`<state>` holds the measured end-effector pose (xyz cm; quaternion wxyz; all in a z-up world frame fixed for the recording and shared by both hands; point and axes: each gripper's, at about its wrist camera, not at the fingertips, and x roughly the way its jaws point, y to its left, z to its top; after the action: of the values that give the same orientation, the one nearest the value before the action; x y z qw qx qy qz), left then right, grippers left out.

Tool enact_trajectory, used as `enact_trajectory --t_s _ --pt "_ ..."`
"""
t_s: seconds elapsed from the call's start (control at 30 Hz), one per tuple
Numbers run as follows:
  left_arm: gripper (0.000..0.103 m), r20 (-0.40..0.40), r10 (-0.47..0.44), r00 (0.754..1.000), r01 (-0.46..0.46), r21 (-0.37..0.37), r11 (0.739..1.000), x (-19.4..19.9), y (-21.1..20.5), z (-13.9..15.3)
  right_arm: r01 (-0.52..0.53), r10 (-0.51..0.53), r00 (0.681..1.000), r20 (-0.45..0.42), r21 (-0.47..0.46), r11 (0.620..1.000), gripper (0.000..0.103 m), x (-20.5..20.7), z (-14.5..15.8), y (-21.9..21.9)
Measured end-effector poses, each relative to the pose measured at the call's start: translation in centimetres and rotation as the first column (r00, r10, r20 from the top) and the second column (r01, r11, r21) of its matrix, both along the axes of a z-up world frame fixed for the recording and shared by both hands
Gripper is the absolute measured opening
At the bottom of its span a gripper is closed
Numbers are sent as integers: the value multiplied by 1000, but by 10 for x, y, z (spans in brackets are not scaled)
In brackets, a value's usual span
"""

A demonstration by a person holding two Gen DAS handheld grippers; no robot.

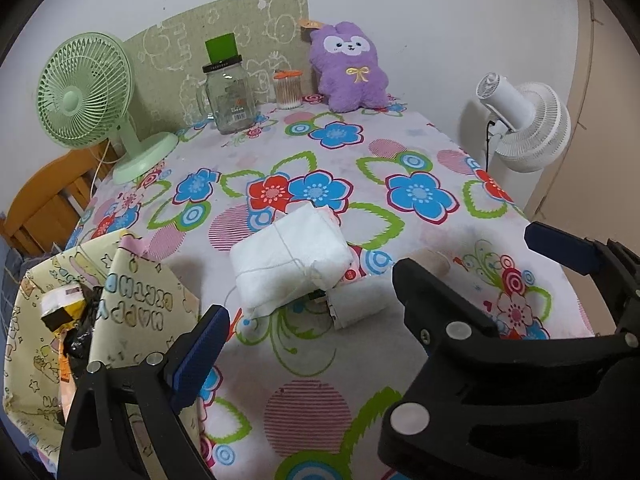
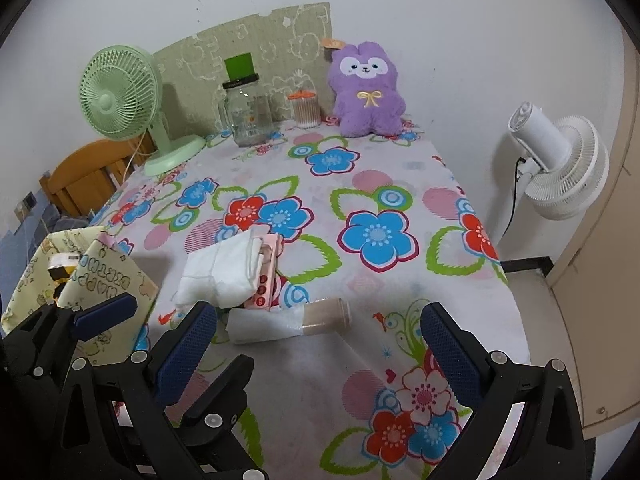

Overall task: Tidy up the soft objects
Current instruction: 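Reach the right tool toward the white plastic roll with tan end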

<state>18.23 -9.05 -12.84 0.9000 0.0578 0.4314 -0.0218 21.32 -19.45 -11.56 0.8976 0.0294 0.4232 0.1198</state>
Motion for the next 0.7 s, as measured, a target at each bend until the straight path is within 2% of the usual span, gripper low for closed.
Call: enact_trajectory --t_s 0.53,0.7 --pt "97 -88 47 995 -50 -28 998 27 10 -34 -51 48 995 -85 -29 998 102 32 -36 16" --pt "97 -106 36 994 -39 -28 999 26 9 -44 -70 66 991 -120 -34 997 99 38 -51 22"
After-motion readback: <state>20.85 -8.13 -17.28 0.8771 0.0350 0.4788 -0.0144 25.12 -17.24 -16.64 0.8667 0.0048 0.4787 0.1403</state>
